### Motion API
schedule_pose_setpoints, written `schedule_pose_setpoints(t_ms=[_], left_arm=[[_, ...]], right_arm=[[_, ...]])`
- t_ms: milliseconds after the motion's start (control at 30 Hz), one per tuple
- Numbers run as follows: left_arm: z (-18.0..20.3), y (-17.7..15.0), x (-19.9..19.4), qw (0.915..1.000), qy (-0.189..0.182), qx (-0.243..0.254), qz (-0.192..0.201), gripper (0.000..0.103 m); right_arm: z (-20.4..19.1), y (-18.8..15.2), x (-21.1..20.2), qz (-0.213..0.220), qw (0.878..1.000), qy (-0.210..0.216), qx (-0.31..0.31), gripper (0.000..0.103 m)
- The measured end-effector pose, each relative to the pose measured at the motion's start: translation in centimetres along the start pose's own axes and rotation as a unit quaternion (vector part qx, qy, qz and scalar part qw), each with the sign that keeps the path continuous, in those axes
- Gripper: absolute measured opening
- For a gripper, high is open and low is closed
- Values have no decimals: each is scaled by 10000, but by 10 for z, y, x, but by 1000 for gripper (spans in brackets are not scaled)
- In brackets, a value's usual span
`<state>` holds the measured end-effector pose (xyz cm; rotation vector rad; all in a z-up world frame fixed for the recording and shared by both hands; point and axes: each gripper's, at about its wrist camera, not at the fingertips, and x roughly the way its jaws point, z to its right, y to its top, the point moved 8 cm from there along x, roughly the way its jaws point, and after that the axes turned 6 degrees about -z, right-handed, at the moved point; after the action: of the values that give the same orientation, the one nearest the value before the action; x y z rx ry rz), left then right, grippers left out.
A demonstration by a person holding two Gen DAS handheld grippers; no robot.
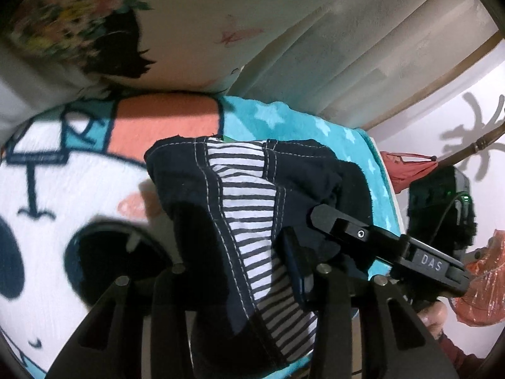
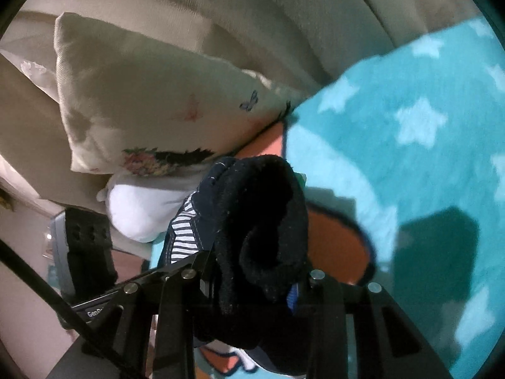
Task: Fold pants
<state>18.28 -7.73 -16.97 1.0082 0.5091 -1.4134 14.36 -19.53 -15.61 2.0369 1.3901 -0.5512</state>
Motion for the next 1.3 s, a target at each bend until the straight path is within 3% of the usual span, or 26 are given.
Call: schedule_pose_setpoints(t_ms=[333, 533, 633, 800, 867, 967, 1167, 1300], left_arm=[[2, 19, 52, 9986, 415, 70, -306, 41], [-7, 18, 65, 9974, 596, -73, -388, 55], [-7, 17, 51, 9979, 558, -155, -293, 55], [-10, 6, 13, 9957, 909, -135, 105, 55], [-9, 1, 5, 9953, 942, -127, 188, 55], [-10, -9, 11, 9956, 910, -203, 107, 55], [-22, -25, 44, 9934, 1035, -377, -308, 55], [-17, -25, 31, 9943, 969, -394, -186, 55]], right_arm=[[44, 23, 9, -36, 9984, -561, -17, 36], [68, 23, 15, -124, 9971, -722, 223, 51], [60, 26, 0, 24, 9970, -778, 42, 52], [28, 30, -46, 655, 9927, -912, -431, 52], [15, 27, -56, 752, 9923, -814, -561, 44], [9, 15, -48, 564, 9950, -617, -549, 40], [33, -4, -4, -21, 9950, -937, -357, 40], [26, -1, -18, 186, 9956, -852, -353, 40]])
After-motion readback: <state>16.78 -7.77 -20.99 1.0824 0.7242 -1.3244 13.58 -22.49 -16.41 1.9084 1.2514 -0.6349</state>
